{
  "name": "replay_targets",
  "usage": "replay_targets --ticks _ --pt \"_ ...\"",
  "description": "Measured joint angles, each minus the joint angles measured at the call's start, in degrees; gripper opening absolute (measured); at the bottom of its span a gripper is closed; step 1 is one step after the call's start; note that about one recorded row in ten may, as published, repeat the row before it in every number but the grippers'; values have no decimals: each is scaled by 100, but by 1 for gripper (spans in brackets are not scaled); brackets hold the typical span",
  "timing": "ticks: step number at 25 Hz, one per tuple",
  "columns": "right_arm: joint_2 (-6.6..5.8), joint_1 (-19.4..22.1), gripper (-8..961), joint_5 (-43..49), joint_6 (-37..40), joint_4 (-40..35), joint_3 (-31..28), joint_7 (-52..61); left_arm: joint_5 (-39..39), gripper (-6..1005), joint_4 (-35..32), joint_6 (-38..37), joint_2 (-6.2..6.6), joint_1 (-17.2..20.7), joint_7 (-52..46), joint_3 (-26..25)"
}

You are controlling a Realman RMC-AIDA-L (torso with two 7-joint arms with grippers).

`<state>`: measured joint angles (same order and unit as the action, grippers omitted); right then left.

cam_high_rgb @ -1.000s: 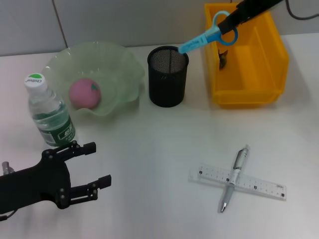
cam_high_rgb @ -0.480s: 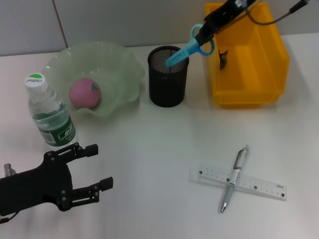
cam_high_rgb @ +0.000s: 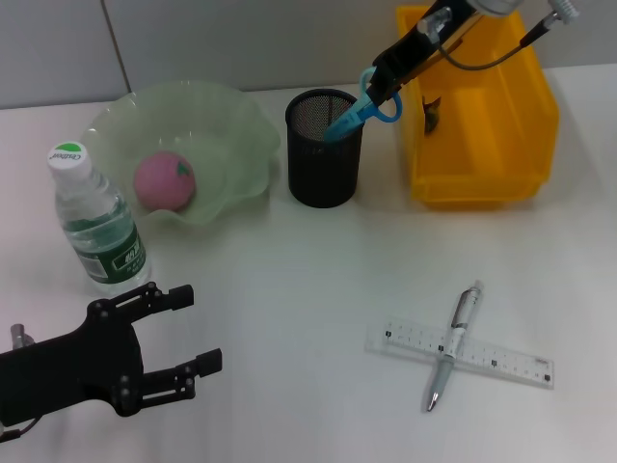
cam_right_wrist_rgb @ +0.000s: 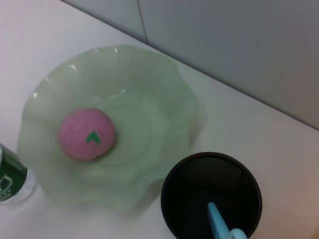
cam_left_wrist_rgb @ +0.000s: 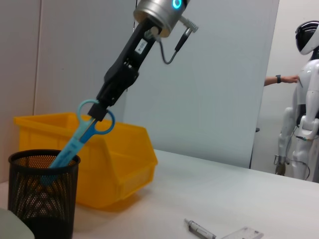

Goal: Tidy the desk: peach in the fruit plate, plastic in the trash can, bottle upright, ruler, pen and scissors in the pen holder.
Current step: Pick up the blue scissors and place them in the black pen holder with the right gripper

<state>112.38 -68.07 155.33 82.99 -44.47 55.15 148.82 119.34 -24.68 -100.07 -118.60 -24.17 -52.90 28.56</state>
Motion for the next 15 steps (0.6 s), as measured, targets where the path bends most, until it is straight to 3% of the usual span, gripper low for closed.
replay_targets --ticks 15 --pt "152 -208 174 24 -700 659 333 30 12 834 -1 -135 4 74 -37 0"
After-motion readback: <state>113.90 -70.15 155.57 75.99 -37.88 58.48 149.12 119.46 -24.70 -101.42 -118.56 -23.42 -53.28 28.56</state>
